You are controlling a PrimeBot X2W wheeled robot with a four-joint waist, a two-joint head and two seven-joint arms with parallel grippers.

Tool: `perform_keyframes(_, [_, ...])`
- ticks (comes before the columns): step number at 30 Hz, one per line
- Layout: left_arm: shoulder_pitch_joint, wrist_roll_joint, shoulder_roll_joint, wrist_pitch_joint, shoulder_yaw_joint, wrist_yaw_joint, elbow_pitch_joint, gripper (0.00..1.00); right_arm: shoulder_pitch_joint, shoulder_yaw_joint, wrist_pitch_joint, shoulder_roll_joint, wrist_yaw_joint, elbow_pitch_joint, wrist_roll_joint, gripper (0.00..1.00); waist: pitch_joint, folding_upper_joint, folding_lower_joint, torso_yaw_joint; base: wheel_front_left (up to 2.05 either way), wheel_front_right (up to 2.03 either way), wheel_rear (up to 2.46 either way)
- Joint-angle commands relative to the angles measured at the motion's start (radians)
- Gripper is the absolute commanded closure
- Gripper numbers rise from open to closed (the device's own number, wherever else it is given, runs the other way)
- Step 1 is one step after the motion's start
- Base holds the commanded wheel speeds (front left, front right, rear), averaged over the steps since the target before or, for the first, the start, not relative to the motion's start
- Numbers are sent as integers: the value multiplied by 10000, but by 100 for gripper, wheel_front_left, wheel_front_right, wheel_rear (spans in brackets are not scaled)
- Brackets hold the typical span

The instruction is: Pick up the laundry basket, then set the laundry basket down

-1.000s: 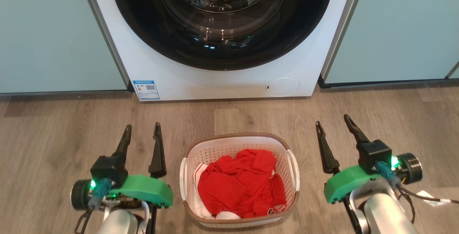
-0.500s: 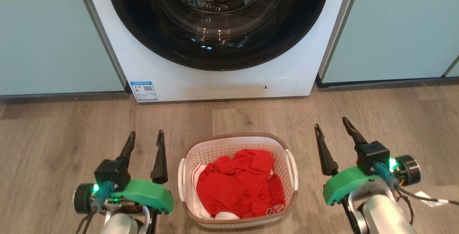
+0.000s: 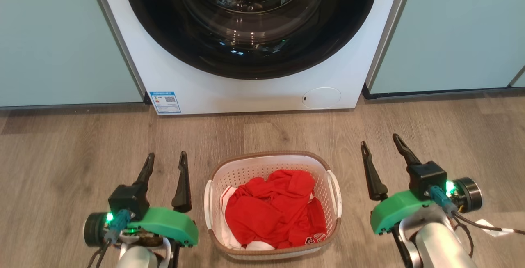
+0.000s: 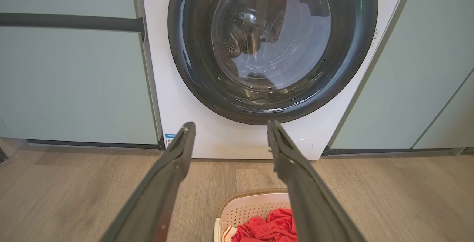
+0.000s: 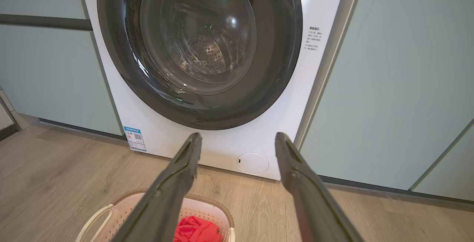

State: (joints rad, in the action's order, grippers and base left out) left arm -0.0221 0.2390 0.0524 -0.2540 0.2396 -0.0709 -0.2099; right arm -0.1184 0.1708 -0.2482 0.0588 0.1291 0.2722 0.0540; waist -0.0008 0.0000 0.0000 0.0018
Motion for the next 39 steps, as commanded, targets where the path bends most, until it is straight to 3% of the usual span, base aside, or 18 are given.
perform_keyframes(1, [-397, -67, -22, -78, -402, -34, 303, 0, -321, 173, -136, -81, 16, -344, 19, 0, 6, 0, 0, 2, 0, 0, 0])
perform_keyframes(21, [-601, -87, -22, -78, -269, -107, -145, 0, -480, 76, -136, -84, 16, -407, 119, 0, 726, 0, 0, 16, 0, 0, 0])
perform_keyframes(33, [-1985, -444, -22, -78, -333, 100, -1912, 0, -1747, 57, -136, -85, 16, 506, 53, 0, 3135, 0, 0, -78, 0, 0, 0])
perform_keyframes(39, [-3180, -477, -22, -78, -422, 413, -3155, 0, -2705, 188, -136, -85, 16, 1683, 163, 0, 4582, 0, 0, -71, 0, 0, 0])
